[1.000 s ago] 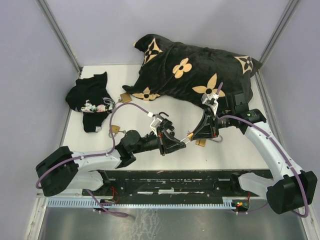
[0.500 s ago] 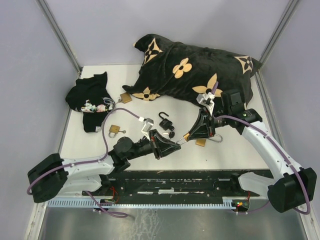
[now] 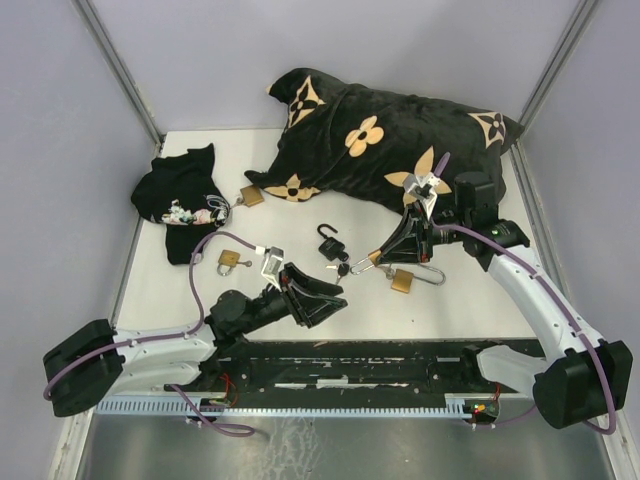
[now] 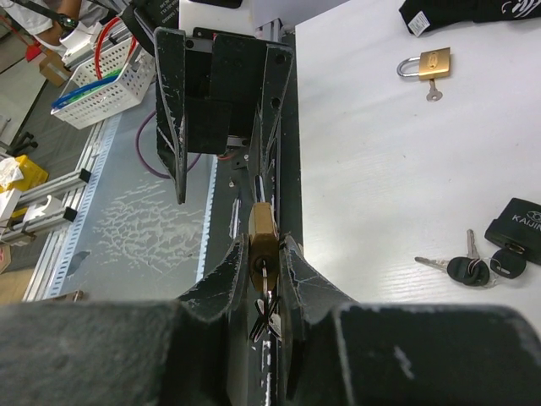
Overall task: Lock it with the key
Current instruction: Lock the lock.
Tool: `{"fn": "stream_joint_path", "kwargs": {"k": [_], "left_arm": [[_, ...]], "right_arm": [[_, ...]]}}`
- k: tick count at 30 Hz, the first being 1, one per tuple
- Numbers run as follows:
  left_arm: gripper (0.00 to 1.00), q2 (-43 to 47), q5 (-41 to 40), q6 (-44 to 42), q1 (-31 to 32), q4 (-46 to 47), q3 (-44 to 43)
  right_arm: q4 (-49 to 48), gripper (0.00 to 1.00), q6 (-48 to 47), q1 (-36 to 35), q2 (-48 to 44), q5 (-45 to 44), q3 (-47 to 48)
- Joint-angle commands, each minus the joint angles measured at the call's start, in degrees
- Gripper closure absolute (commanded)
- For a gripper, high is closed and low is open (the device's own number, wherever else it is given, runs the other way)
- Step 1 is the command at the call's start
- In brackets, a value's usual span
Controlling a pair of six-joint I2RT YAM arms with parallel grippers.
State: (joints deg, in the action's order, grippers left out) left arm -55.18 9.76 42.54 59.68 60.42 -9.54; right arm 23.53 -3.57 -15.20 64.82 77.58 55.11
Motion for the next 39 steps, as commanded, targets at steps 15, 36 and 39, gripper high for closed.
{"fn": "stream_joint_path", "kwargs": {"k": [15, 36, 39], "left_arm": [[0.54, -12.5, -8.3, -2.6, 1.0, 11.4, -11.0], [0.97, -15.4, -5.4, -5.1, 1.0, 9.7, -15.2], [0.97, -13.0, -7.5, -5.9, 0.9, 11.3, -13.3]], "right_arm": [[-2.1, 0.98, 0.3, 0.0, 0.9, 4.1, 0.2], [5.9, 0.98, -8.0, -7.7, 4.5, 0.1, 1.3], [2.5, 0.98, -4.6, -8.3, 4.3, -0.5, -0.6]]}}
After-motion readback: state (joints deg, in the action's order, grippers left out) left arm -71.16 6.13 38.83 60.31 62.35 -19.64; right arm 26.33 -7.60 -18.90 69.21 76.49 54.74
